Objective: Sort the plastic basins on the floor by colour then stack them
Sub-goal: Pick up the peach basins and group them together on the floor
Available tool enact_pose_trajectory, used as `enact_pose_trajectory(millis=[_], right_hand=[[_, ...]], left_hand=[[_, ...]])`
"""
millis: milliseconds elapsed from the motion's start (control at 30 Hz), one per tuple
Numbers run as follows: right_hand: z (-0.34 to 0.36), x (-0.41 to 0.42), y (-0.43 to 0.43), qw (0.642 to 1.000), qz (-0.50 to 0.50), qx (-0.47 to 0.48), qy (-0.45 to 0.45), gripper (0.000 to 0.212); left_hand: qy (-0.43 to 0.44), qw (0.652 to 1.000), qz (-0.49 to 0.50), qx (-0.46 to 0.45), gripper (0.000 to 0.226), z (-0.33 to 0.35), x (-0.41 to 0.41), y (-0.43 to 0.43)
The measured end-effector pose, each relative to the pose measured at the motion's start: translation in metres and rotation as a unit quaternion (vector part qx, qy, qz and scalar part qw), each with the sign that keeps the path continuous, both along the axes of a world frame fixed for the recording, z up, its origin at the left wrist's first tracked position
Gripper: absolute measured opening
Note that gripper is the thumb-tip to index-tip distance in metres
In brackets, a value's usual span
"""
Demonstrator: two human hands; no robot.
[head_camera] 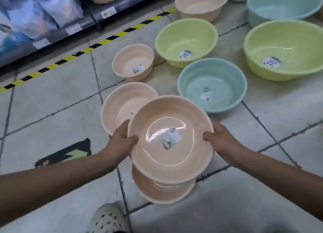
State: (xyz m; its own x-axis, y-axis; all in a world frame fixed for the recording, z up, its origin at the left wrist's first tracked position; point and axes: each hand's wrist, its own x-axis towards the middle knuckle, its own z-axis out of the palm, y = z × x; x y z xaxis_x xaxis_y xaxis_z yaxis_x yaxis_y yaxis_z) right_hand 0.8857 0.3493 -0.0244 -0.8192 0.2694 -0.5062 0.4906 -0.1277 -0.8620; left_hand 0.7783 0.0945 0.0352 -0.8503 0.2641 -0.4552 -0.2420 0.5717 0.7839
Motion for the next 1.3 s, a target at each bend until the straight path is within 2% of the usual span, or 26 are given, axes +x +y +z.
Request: enact_pose_trajectory(millis=[100,200,333,433,633,733,833,967,1100,1200,1300], right_hand=[[-0.02,0.002,-0.027,0.994,0.079,0.068,-0.031,0.048],[-0.034,0.007,-0.036,0.986,0.111,0.115,-0.055,0.05],[-0.038,0.011,-0.044,0.983,0.109,0.126,-0.075,0.055],[-0.044,0.015,-0.054,0.983,0.099,0.131,-0.086,0.054],[-0.073,0.03,-0.074,0.984,0.083,0.126,-0.099,0.077],[-0.074,0.026,-0.082,0.986,0.036,0.1,-0.131,0.068],[-0.07,0.022,-0.086,0.981,-0.015,0.086,-0.175,0.055],[-0.057,0.021,-0.084,0.967,-0.044,0.147,-0.202,0.057],[-0.015,0.011,-0.077,0.957,-0.076,0.2,-0.196,0.047],[0.023,-0.023,-0.07,0.96,-0.07,0.207,-0.178,0.027],[0.051,-0.081,-0.064,0.963,-0.073,0.21,-0.152,0.03]], left_hand=[[-0.02,0.999,0.03,-0.023,0.05,-0.035,0.007,-0.032],[-0.014,0.999,0.025,-0.015,0.056,-0.061,0.013,-0.042],[0.0,1.0,0.005,0.018,0.073,-0.08,0.018,-0.05],[-0.008,0.999,0.006,0.041,0.074,-0.089,0.023,-0.061],[-0.076,0.995,0.043,0.039,0.076,-0.121,0.03,-0.07],[-0.11,0.991,0.053,0.048,0.072,-0.13,0.023,-0.07],[-0.142,0.985,0.079,0.051,0.057,-0.136,0.021,-0.068],[-0.17,0.98,0.071,0.075,0.057,-0.129,0.022,-0.061],[-0.158,0.98,0.039,0.114,0.062,-0.107,0.015,-0.055],[-0.146,0.974,0.042,0.167,0.064,-0.077,-0.01,-0.056],[-0.11,0.967,0.057,0.221,0.052,-0.039,-0.056,-0.061]])
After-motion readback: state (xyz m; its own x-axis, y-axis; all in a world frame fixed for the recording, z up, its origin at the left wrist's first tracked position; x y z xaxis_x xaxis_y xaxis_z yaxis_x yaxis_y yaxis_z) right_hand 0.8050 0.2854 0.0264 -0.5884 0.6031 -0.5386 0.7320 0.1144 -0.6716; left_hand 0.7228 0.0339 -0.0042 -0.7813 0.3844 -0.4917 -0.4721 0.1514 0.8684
